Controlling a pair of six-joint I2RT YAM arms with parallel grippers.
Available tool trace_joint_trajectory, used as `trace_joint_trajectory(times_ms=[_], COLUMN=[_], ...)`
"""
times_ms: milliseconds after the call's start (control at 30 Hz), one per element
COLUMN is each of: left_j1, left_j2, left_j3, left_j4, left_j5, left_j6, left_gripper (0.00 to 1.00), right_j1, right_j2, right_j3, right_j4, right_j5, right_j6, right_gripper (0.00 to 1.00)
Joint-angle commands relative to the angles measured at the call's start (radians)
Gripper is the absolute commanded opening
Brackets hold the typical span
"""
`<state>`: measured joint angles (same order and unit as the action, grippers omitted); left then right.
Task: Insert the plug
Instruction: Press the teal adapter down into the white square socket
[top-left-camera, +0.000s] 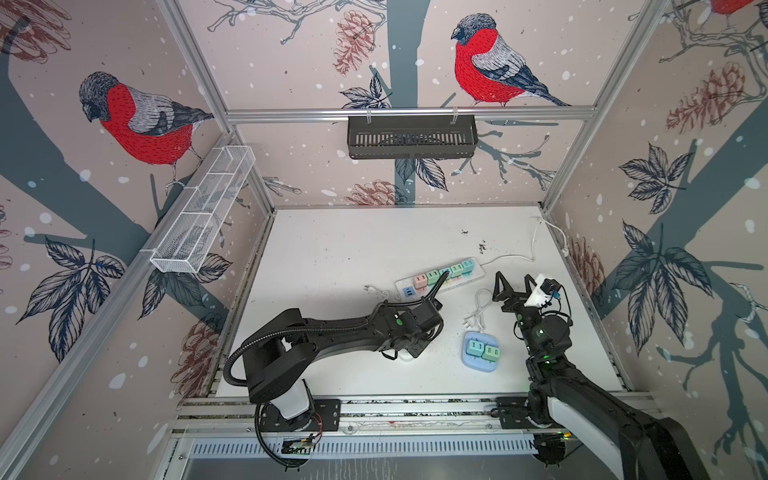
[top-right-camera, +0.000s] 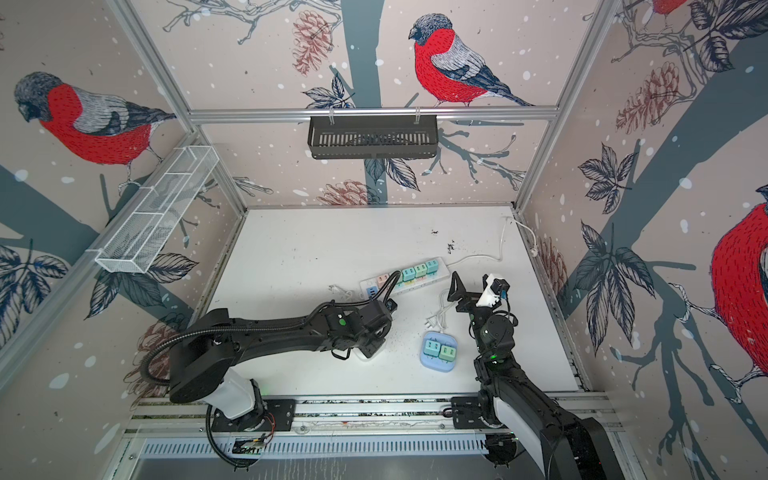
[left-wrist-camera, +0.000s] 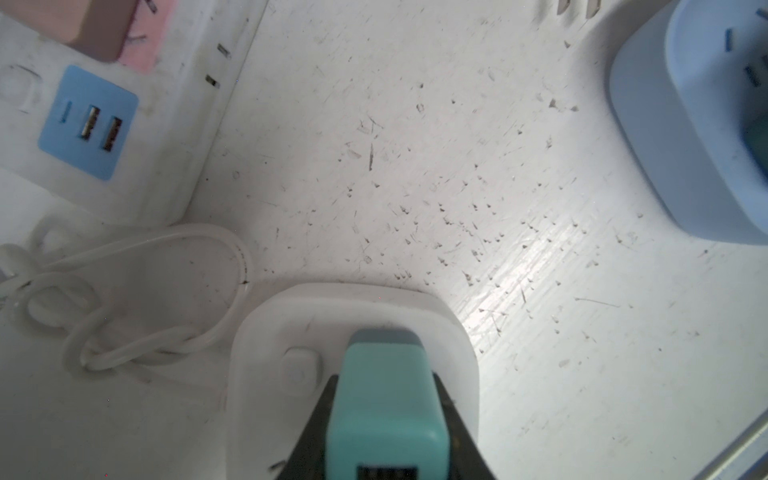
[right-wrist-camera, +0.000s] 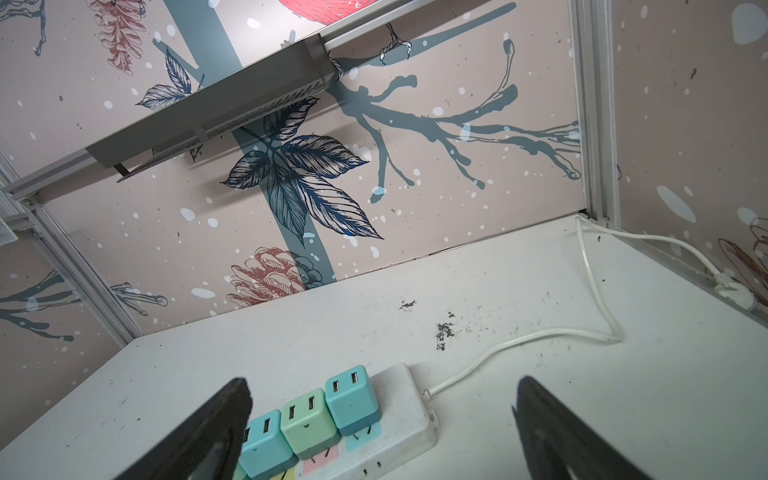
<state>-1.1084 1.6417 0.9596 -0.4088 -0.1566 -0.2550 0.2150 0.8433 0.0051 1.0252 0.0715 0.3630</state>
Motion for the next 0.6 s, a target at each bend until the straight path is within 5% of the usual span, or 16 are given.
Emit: trace_joint_trajectory(times_ms=[0, 233, 267, 433, 567], left_j1=[0.009, 0.027, 0.031, 0.040, 0.042], left_j2=[0.024, 0.036, 0.037, 0.001, -0.069], left_j3=[-0.018, -0.017, -0.015, -0.012, -0.009], left_j4=[-0.096, -0.090, -0.088, -0.075, -0.062], left_j5=[0.030, 0.083, 0.084, 0.035, -0.019], left_j6=[-0.007, 0.000, -0.001, -0.019, -0.024], left_gripper=[0.00, 0.02, 0.08, 0.71, 0.92], right_j1=[0.000, 0.000, 0.000, 0.000, 0.000], right_j2=[0.000, 0.000, 0.001, 0.000, 0.004], right_j3=[-0.044, -0.044, -0.044, -0.044, -0.041], right_j4=[0.029, 0.029, 0.029, 0.029, 0.027], right_j5=[-0.010, -0.010, -0.010, -0.010, -0.012], right_j6=[0.003, 0.003, 0.003, 0.003, 0.005], right_gripper=[1.00, 1.00, 1.00, 1.00, 1.00])
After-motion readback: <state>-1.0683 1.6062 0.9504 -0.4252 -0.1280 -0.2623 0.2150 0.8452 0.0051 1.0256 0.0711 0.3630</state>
